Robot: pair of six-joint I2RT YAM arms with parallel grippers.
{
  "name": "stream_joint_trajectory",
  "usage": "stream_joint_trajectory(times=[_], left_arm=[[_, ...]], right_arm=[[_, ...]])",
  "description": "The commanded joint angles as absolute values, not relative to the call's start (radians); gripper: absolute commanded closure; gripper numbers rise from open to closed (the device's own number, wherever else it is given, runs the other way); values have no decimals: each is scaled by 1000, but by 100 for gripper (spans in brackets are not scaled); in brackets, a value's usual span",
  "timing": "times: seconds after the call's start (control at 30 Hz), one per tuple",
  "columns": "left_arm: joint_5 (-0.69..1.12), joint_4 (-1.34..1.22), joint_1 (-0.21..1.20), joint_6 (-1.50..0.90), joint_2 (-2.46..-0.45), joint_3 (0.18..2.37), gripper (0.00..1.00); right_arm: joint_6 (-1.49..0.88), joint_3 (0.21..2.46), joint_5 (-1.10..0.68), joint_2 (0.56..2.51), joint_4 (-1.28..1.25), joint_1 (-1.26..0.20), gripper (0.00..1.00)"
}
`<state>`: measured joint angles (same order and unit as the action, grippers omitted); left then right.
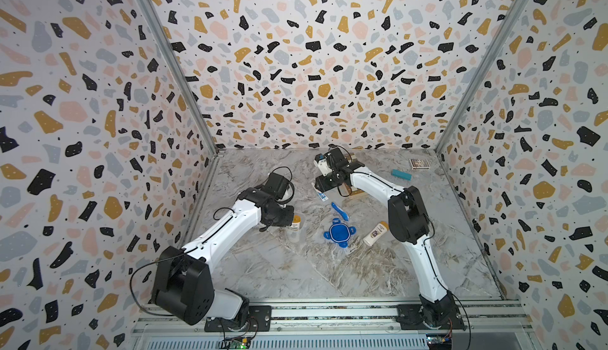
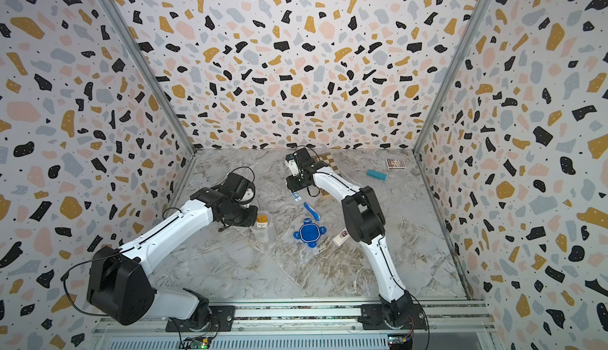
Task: Pack away toiletry kits
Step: Place the container at the center of the board, then pick up the toiletry item from the center of the board.
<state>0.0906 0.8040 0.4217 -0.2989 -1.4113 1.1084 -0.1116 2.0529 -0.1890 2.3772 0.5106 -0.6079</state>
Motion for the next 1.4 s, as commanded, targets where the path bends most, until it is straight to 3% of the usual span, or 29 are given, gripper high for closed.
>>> stream_joint_trajectory(times=[0.0, 0.13, 0.27, 0.53, 0.7, 0.8, 0.9, 1.03, 1.23, 1.37], left_arm=[[99, 788, 421, -288, -1401, 1140, 100], [109, 790, 414, -288, -1394, 1136, 91], [122, 784, 407, -290, -1394, 1123, 90], [143, 777, 406, -298, -1381, 1099, 75], [129, 785, 405, -301, -1362, 1091, 72], [117, 803, 405, -304, -1347, 1092, 64], [102, 812, 405, -308, -1317, 1083, 51], [100, 826, 390, -313, -1271, 1070, 43], [178, 834, 293, -312, -1174, 1033, 42], [240, 837, 233, -302, -1112, 1007, 41]], right_arm=[[-128, 2145, -135, 2398, 565, -618, 51], [-113, 2217, -120, 2463, 600, -628, 51], [-102, 2227, -119, 2492, 607, -632, 51], [-56, 2227, -58, 2507, 606, -660, 62], [-50, 2232, -47, 2512, 617, -666, 65], [-49, 2242, -35, 2524, 630, -667, 60], [-47, 2244, -35, 2533, 634, -662, 60], [-41, 2259, -36, 2551, 647, -658, 64], [-22, 2247, -29, 2509, 643, -661, 76], [-24, 2163, -58, 2381, 593, -673, 78]])
